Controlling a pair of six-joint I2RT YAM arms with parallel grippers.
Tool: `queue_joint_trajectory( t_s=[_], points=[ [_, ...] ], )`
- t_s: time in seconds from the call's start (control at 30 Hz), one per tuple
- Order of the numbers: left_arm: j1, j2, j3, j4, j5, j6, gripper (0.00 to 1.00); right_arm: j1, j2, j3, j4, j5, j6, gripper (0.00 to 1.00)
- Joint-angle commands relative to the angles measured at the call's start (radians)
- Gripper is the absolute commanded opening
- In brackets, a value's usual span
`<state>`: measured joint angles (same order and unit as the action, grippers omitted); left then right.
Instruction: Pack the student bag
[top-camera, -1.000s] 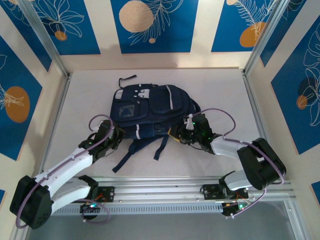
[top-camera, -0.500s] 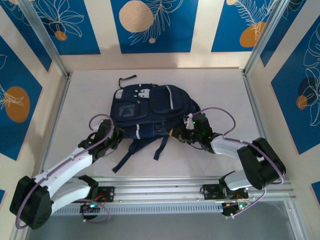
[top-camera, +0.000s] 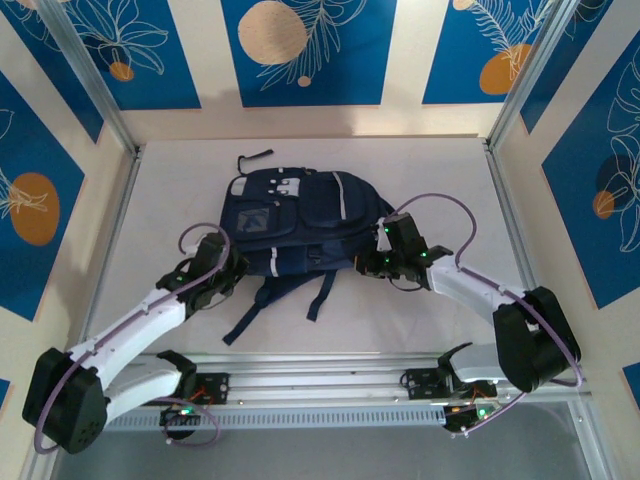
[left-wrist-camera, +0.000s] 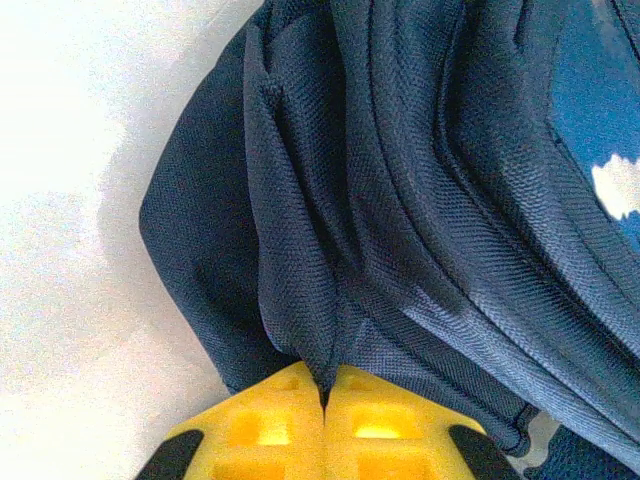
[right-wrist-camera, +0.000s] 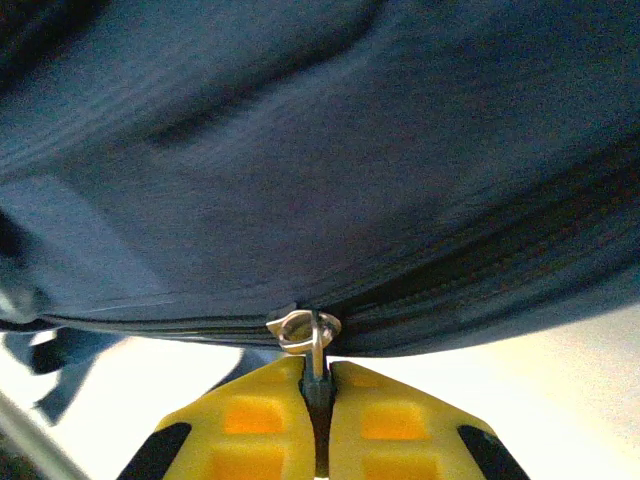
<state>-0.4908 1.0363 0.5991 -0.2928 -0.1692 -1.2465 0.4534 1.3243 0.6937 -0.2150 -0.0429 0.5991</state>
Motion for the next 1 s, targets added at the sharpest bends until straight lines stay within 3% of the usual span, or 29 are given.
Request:
queue_joint_trajectory(
  t_s=[0.0, 0.13, 0.3, 0.5, 0.6, 0.63, 0.77, 0.97],
  points=[
    [0.04, 0.012, 0.048, -0.041, -0.082, 0.049, 0.0, -0.001, -0.056, 0.007, -0.148, 0.232, -0.044, 0.0],
    [0.052, 0.047, 0.078, -0.037, -0.066, 0.07, 0.0, 0.015, -0.119, -0.011, -0.141, 0.284, -0.055, 0.0],
    [0.08, 0.163, 0.204, -0.046, -0.024, 0.147, 0.0, 0.122, -0.097, 0.021, -0.132, 0.182, -0.104, 0.0],
    [0.201, 0.447, 0.53, -0.127, 0.188, 0.335, 0.0, 0.314, -0.008, 0.095, -0.076, 0.107, -0.068, 0.0],
    [0.268, 0.471, 0.538, -0.07, 0.352, 0.311, 0.44, 0.354, 0.054, 0.132, -0.019, 0.077, 0.001, 0.0],
    [0.279, 0.446, 0.517, -0.065, 0.361, 0.298, 0.49, 0.361, 0.076, 0.146, -0.003, 0.075, 0.028, 0.0],
    [0.283, 0.314, 0.422, -0.118, 0.343, 0.252, 0.61, 0.37, 0.162, 0.189, 0.069, 0.043, 0.129, 0.0],
    [0.197, 0.135, 0.154, 0.04, 0.419, 0.041, 0.62, 0.396, 0.249, 0.263, 0.135, -0.014, 0.169, 0.0]
  ],
)
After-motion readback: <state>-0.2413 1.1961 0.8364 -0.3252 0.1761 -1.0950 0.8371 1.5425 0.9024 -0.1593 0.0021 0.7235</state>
